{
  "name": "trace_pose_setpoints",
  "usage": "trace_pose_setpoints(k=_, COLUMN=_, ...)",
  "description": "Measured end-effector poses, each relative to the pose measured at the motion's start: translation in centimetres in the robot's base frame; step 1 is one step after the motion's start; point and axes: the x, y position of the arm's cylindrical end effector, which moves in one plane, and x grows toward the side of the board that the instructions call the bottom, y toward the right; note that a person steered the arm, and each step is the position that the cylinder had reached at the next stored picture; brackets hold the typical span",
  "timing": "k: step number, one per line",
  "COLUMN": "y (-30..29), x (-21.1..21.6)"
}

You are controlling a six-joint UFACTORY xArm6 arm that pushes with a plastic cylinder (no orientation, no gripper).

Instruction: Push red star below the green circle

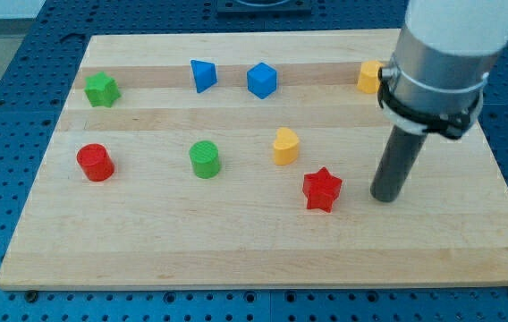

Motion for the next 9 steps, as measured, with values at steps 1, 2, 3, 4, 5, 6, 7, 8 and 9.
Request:
trace_pose_setpoints(k=1, y=-3.3, x=-0.6)
trace_pose_setpoints(k=2, y=-9.7, x=0.8)
trace_pose_setpoints(k=3, y=-14.7, x=1.1)
trace_pose_setpoints(k=4, y=-11.1, x=0.6)
trace_pose_setpoints(k=5, y=-7.9, x=1.2)
trace_pose_setpoints(k=6, y=-7.9, x=4.7)
trace_pose_setpoints(k=7, y=-10.4, x=7.8)
trace_pose_setpoints(k=8, y=-16.1, x=6.7)
trace_pose_setpoints(k=9, y=-18.9, x=3.3)
